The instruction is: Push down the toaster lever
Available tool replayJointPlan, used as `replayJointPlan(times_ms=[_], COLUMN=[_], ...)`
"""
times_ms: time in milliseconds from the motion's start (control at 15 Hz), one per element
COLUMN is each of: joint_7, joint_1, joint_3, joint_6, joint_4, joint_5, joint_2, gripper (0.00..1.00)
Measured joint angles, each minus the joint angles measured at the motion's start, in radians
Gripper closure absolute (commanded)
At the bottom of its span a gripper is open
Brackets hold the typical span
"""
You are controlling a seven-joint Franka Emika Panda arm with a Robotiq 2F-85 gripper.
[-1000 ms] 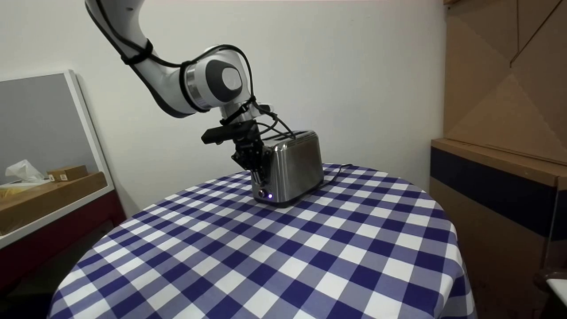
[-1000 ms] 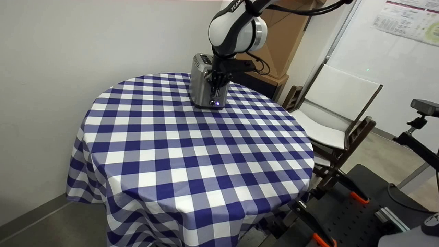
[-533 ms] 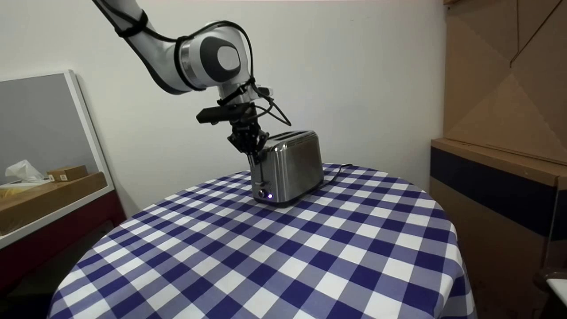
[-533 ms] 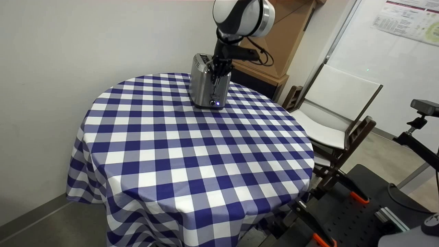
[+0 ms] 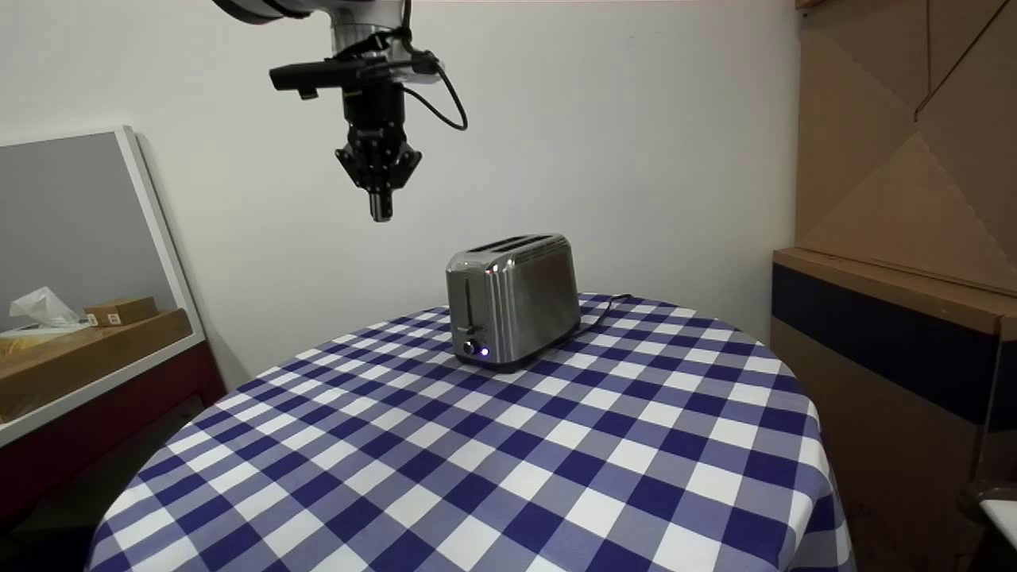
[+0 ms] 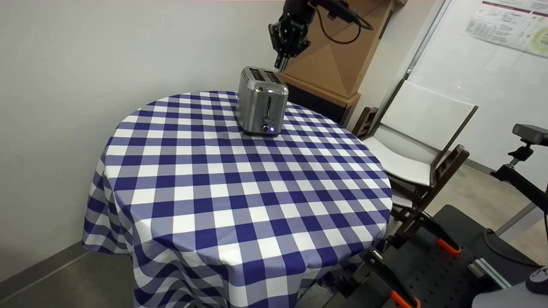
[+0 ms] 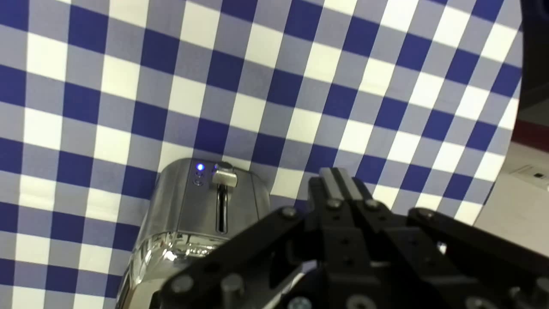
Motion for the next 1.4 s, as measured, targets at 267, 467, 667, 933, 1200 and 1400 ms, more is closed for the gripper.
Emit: replayJointPlan(times_ms=[267, 467, 667, 933, 1200, 1400], joint_7=[0.000, 0.004, 0.019, 0.047, 0.050, 0.050], joint_1=[0.018, 0.038, 0.048, 0.048, 0.047, 0.048], joint_3=[-0.006, -0.007, -0.008, -0.026, -0.040, -0.040], joint_6=[-0.068, -0.070, -0.063, -0.019, 0.012, 0.012], joint_4=[-0.106, -0.202, -0.291, -0.371, -0.409, -0.417], joint_5=[-0.027, -0.072, -0.112, -0.155, -0.160, -0.160], joint_2=[-0.140, -0.235, -0.307, -0.353, -0.370, -0.378], gripper=[0.58, 0.37, 0.16, 0.00, 0.00, 0.00])
